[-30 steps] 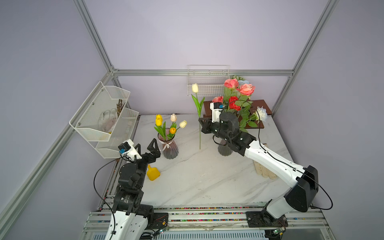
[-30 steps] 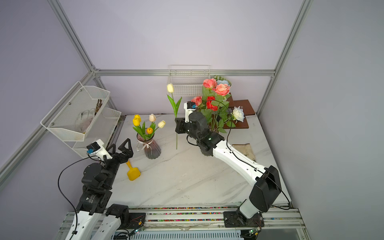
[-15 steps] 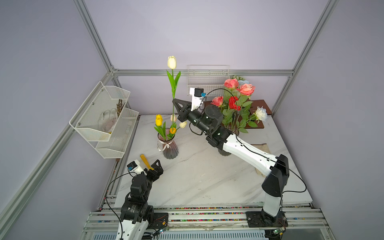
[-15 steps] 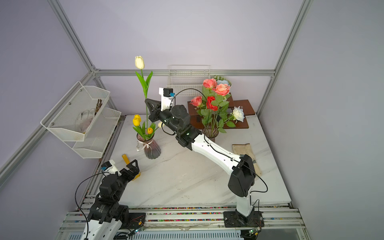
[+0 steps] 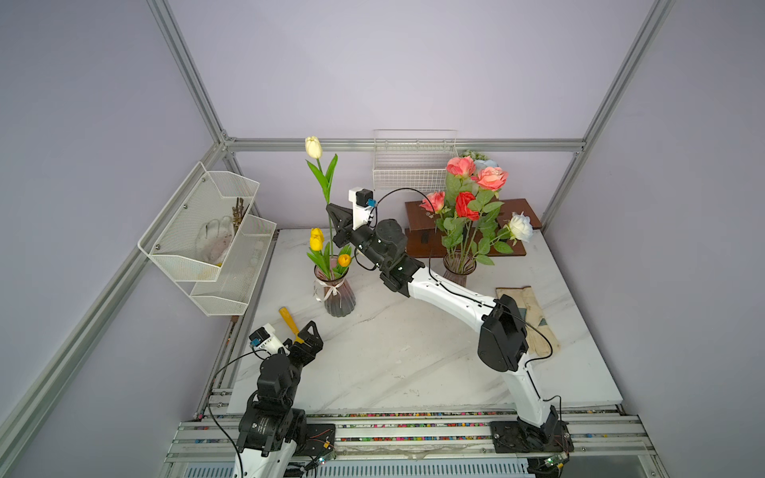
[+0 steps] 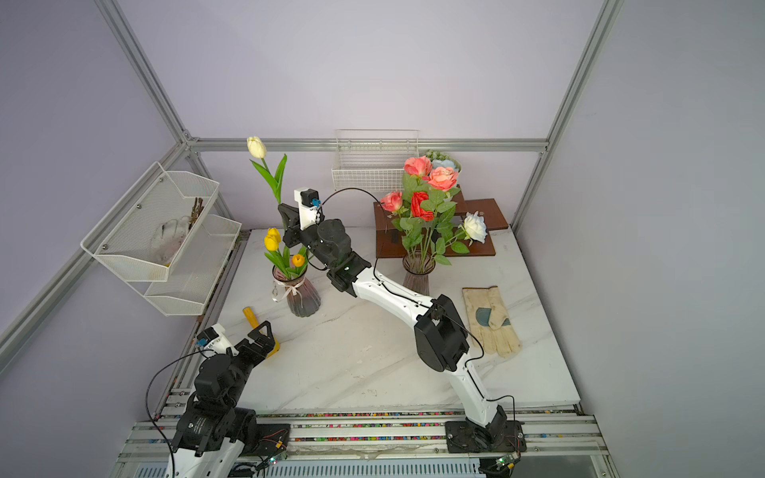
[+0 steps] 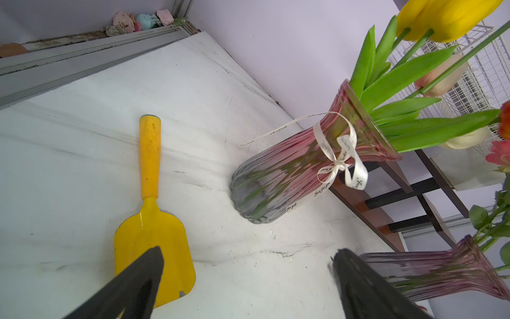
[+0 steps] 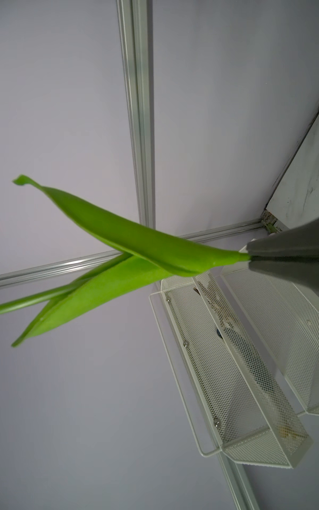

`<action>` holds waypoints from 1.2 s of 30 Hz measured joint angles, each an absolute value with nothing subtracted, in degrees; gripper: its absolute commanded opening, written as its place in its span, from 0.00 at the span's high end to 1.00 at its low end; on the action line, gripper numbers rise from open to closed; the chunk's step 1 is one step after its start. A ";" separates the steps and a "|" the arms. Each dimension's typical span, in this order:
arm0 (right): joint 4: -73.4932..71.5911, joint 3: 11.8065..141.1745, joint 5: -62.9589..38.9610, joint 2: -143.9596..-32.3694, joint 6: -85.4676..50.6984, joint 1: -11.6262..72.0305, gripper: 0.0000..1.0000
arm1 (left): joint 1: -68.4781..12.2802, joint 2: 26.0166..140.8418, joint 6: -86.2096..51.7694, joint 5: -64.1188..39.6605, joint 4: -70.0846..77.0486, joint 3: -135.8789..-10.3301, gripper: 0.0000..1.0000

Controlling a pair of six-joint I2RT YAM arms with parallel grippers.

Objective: Arrange the flowers in different vases according to their variety
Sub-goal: Insert the flower into the vase, then reset both arms

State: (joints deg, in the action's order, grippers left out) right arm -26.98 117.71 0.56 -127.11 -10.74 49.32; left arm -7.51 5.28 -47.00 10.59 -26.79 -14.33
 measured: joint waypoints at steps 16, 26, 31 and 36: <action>-36.38 92.31 0.99 -112.01 -9.76 51.51 0.36 | -7.51 5.67 -46.81 12.29 -27.90 -14.70 0.00; -29.52 70.41 2.96 -79.13 -6.33 51.55 0.01 | -7.51 8.21 -43.24 15.22 -27.51 -19.57 0.00; -22.94 54.52 9.06 -62.13 -2.79 51.59 0.01 | -7.53 8.25 -40.23 16.78 -26.52 -19.77 0.00; -19.14 38.41 12.27 -50.59 -1.15 51.37 0.01 | -7.51 10.59 -35.79 19.25 -22.81 -19.22 0.00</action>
